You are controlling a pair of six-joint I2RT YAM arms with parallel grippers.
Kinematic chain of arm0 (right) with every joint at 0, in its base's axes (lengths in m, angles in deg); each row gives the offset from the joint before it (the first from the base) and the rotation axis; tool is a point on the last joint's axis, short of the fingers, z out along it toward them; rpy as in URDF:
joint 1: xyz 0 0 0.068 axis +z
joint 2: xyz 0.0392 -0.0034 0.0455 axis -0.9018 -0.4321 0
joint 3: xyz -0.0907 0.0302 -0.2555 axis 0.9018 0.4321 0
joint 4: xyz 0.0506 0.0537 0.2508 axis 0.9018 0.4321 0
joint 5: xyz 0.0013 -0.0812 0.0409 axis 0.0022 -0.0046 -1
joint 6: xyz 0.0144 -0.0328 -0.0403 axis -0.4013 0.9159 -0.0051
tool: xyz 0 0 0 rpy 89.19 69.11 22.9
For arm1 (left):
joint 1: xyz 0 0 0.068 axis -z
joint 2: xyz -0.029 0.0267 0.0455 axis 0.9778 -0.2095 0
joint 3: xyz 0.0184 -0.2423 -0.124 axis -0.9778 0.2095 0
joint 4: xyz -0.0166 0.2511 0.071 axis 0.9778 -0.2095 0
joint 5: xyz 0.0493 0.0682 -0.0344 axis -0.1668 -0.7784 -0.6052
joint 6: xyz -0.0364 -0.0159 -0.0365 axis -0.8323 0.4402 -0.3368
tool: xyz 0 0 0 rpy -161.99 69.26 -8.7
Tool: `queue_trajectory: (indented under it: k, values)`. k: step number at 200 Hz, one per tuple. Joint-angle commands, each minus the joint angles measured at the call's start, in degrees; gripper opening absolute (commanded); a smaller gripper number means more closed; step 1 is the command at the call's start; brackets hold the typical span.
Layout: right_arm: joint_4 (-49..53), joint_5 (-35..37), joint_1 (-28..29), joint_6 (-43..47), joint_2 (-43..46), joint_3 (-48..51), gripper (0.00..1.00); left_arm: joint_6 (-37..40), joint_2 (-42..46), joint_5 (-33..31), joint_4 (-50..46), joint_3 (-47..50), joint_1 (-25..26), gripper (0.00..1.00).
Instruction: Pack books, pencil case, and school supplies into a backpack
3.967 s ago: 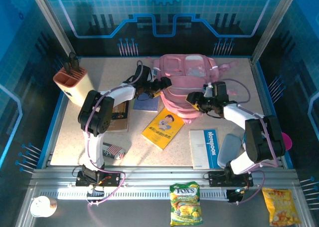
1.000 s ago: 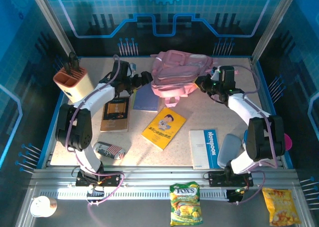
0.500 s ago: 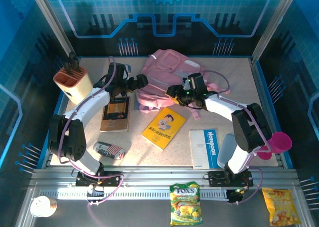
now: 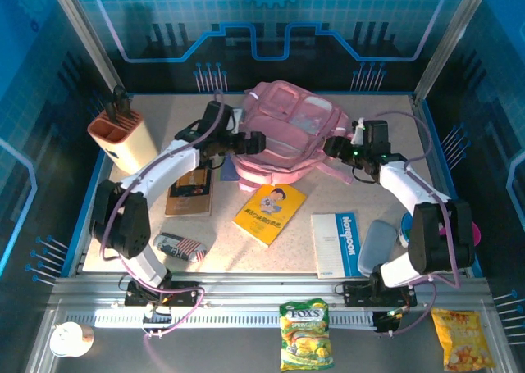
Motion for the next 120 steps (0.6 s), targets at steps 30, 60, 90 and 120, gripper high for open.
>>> queue_trajectory:
  k: [30, 60, 90, 120]
  values:
    - [1.6, 2.8, -3.1, 3.3, 0.4, 1.7, 0.80, 25.3, -10.0, -14.2, -5.0, -11.4, 8.9, 0.99]
    - [1.7, 2.5, -4.4, 3.7, 0.7, 2.5, 0.87, 34.0, -17.0, -15.0, -8.8, -18.3, 10.5, 0.99]
    - [3.0, 3.6, -4.7, 5.0, 1.1, 2.8, 1.00, 40.2, -22.8, -13.5, -12.0, -24.4, 10.8, 0.95]
    - [4.3, 3.8, -4.8, 6.1, 1.4, 2.6, 1.00, 45.9, -26.4, -9.9, -14.8, -28.2, 11.1, 0.93]
